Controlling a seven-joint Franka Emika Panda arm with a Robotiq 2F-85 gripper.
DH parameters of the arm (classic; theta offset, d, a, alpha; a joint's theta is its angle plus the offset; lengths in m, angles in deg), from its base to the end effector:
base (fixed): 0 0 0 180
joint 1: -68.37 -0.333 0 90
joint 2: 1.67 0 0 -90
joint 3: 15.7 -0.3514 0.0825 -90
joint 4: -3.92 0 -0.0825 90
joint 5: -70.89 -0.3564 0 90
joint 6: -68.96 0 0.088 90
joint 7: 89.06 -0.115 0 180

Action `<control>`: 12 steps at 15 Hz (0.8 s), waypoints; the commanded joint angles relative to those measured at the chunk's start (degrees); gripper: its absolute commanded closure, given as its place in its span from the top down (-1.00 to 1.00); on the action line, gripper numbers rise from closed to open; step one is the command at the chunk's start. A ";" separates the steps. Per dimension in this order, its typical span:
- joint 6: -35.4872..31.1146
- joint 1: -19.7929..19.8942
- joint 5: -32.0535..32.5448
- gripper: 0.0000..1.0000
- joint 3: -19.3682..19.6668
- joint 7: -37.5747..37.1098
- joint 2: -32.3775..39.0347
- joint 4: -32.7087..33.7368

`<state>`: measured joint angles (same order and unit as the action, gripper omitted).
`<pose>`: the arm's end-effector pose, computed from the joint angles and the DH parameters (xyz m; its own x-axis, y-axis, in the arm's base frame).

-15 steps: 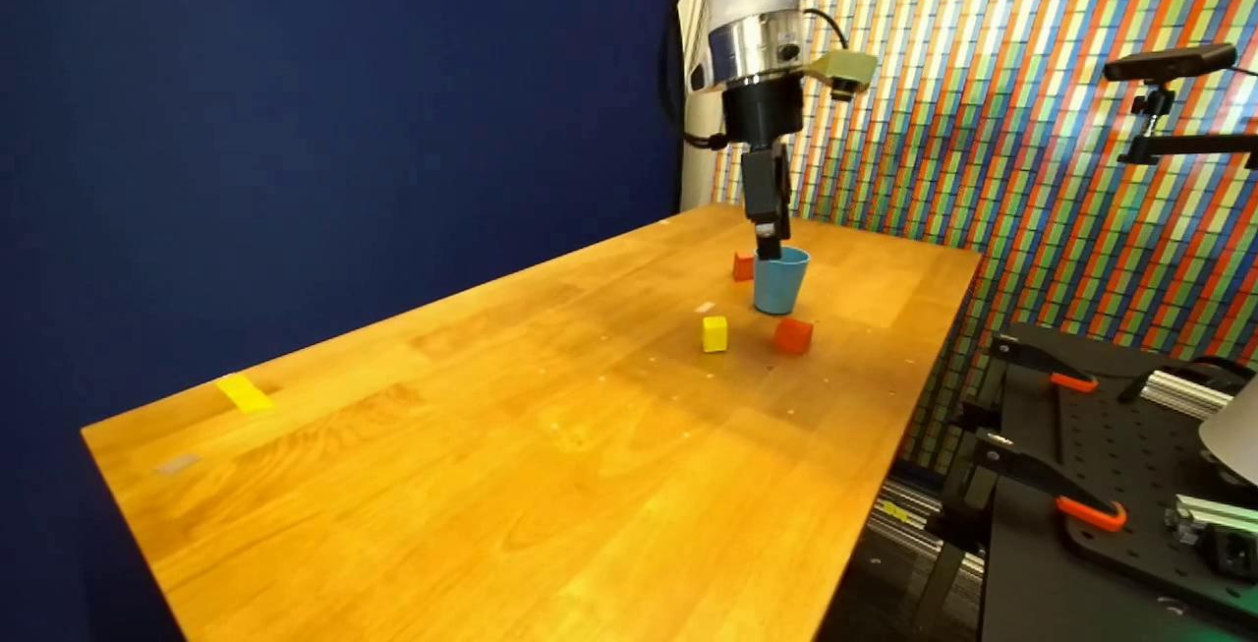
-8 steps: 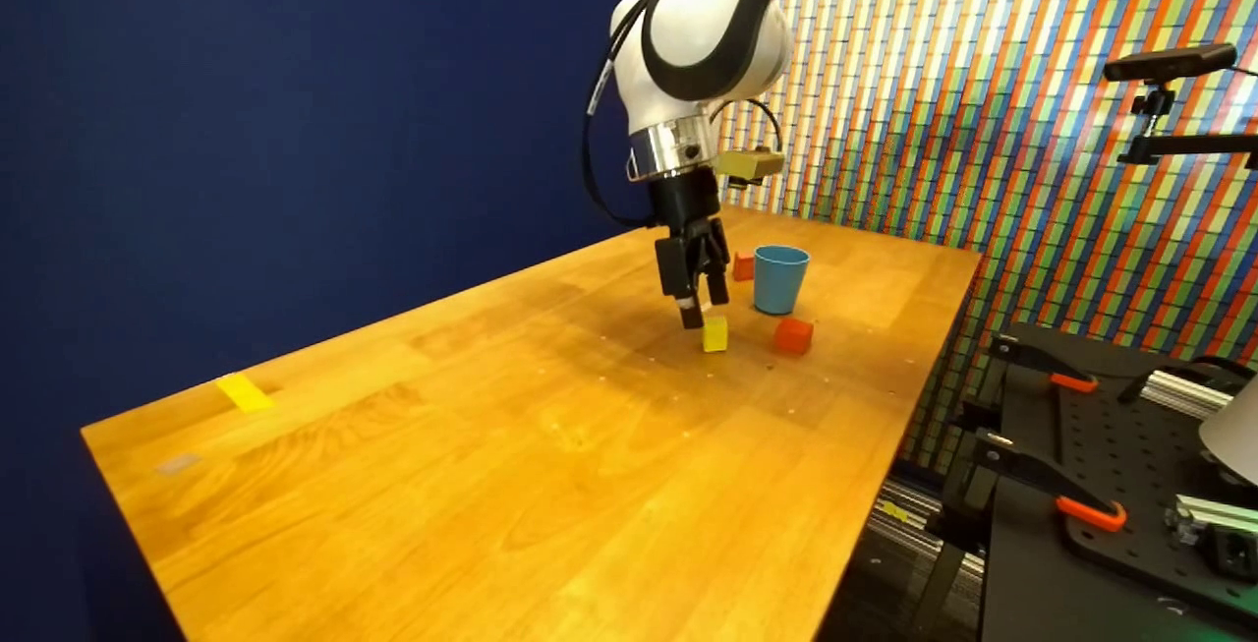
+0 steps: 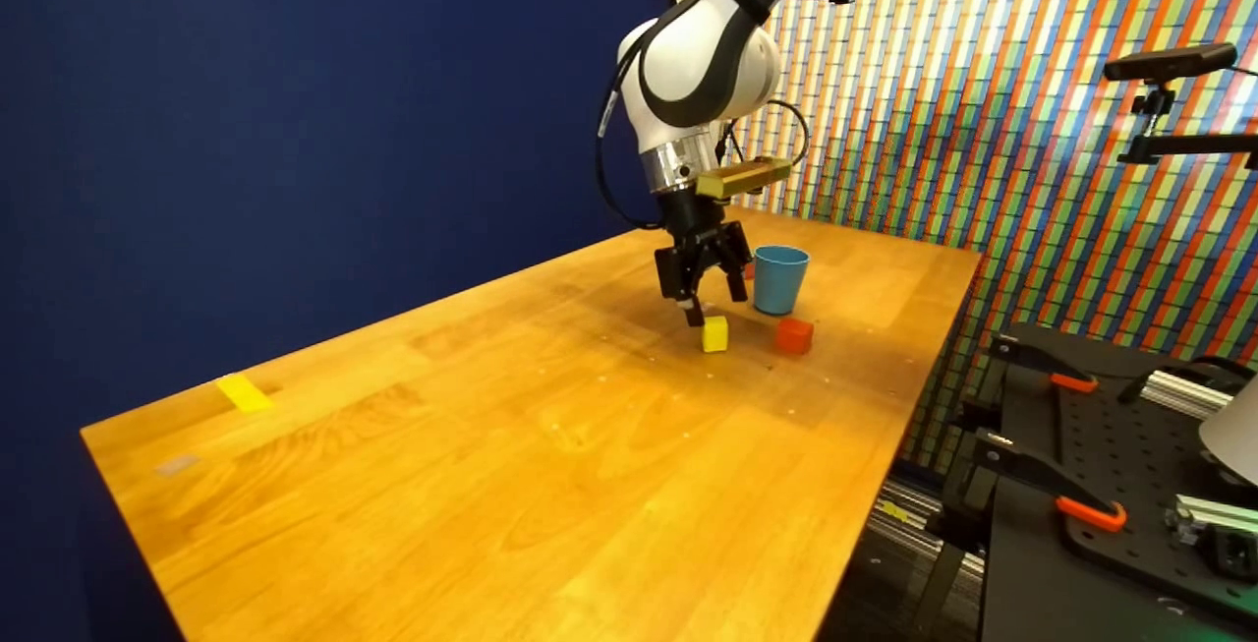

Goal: Put the yellow block inside the blue cup

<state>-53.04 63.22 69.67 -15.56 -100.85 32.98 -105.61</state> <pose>0.5789 0.0519 0.1948 0.9183 -0.1358 -0.3719 -0.1196 -0.9906 0.0663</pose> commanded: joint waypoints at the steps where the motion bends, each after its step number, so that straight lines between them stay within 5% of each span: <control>1: 1.94 0.40 -2.44 1.00 0.27 -3.51 -3.41 -3.64; 5: 2.52 -0.10 -3.89 1.00 -0.73 -3.97 -2.56 -2.84; 6: 2.69 -0.33 -3.87 0.50 -0.89 -4.12 -2.39 -2.65; 7: 2.85 -0.65 -3.53 0.48 -0.79 -4.72 -2.30 -2.52; 12: 2.77 -1.46 -3.01 -0.30 -0.18 -7.53 -2.50 -3.05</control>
<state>-51.51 62.27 67.00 -16.35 -106.49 31.82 -107.94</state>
